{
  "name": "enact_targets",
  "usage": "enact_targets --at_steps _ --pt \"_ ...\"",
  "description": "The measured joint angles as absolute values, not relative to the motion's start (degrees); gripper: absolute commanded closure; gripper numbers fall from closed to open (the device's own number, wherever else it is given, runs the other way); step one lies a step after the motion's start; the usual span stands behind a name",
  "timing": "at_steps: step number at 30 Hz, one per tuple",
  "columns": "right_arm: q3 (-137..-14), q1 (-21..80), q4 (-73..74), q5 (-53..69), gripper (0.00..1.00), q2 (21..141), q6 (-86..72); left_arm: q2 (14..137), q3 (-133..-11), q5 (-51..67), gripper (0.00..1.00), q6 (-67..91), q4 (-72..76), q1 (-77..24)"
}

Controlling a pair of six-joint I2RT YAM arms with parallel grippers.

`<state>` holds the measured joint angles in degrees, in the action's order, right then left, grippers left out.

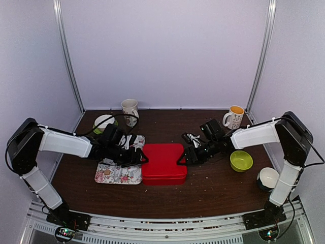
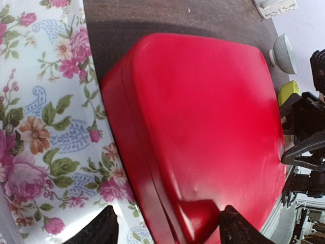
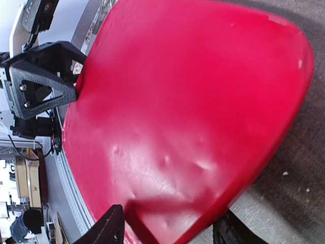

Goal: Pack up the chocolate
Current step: Press the box lid onto the packing box.

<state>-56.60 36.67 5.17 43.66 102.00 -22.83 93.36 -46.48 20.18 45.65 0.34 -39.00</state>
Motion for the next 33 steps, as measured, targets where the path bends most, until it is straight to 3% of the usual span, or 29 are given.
enact_targets --at_steps 17,26,33 --pt "-55.5 38.6 6.4 41.7 0.39 100.5 -21.8 92.7 -45.0 20.3 0.48 46.6 2.2 -39.9" --pt "-54.3 40.0 8.2 41.7 0.3 98.6 -20.0 92.1 -44.7 19.6 0.47 46.6 1.9 -40.4" --pt "-51.5 40.6 8.3 43.5 0.37 95.1 -20.4 90.8 -44.4 18.5 0.42 46.4 -0.2 -41.1"
